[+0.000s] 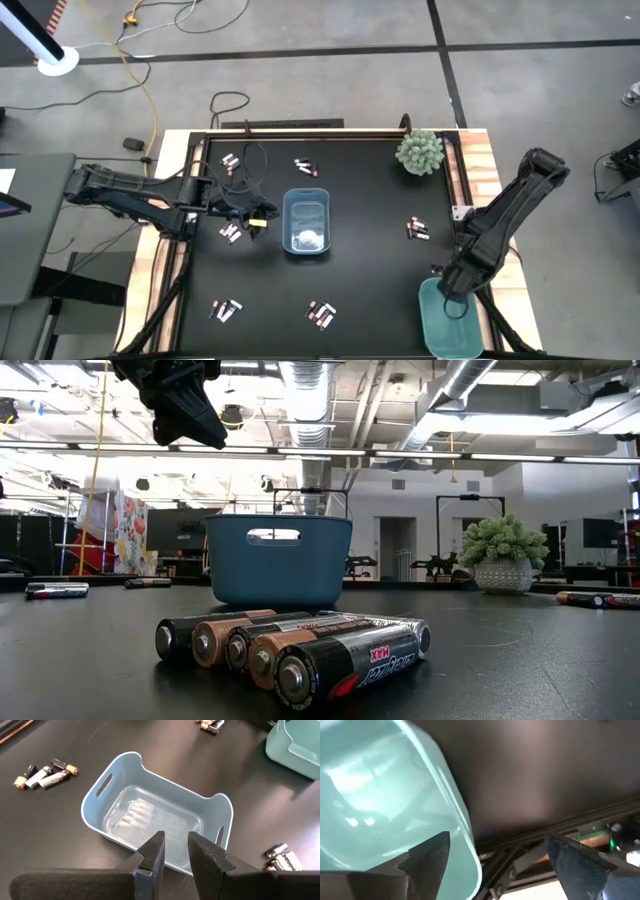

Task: Sort batteries
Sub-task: Move the green bin to the right side of the bin

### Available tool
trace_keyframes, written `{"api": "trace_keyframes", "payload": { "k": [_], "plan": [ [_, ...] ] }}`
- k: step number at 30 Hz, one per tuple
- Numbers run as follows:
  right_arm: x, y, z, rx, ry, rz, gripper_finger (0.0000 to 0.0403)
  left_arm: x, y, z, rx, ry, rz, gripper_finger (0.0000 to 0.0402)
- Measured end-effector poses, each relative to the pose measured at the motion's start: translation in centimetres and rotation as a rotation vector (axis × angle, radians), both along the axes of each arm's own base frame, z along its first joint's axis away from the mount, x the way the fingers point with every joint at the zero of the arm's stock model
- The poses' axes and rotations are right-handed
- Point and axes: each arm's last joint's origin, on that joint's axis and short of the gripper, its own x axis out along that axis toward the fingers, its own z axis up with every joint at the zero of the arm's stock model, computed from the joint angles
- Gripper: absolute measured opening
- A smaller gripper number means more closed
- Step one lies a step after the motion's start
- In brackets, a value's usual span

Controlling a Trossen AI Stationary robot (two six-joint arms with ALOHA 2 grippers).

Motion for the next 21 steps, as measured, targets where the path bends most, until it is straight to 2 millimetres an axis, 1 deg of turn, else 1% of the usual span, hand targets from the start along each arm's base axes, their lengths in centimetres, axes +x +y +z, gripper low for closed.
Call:
{"api": "trace_keyframes", "payload": {
  "k": [6, 11, 14, 17, 19, 21],
  "plan": [
    [0.2, 0.2, -1.9, 0.063, -0.051, 0.058, 0.03, 0.0, 0.0, 0.0, -0.049, -0.01, 0.039, 0.008],
    [-0.3, -0.3, -3.4, 0.043, -0.033, 0.074, 0.0264, 0.0, 0.0, 0.0, -0.07, -0.014, 0.055, 0.008],
    [-0.5, -0.5, -4.1, 0.052, -0.036, 0.109, 0.0236, 0.0, 0.0, 0.0, -0.077, -0.015, 0.061, 0.008],
    [-0.5, -0.5, -4.7, 0.074, -0.048, 0.147, 0.019, 0.0, 0.0, 0.0, -0.087, -0.017, 0.069, 0.008],
    [-0.5, -0.5, -4.8, 0.075, -0.05, 0.162, 0.0144, 0.0, 0.0, 0.0, -0.087, -0.017, 0.069, 0.008],
    [-0.5, -0.6, -4.8, 0.075, -0.05, 0.162, 0.0087, 0.0, 0.0, 0.0, -0.087, -0.017, 0.069, 0.008]
  ]
}}
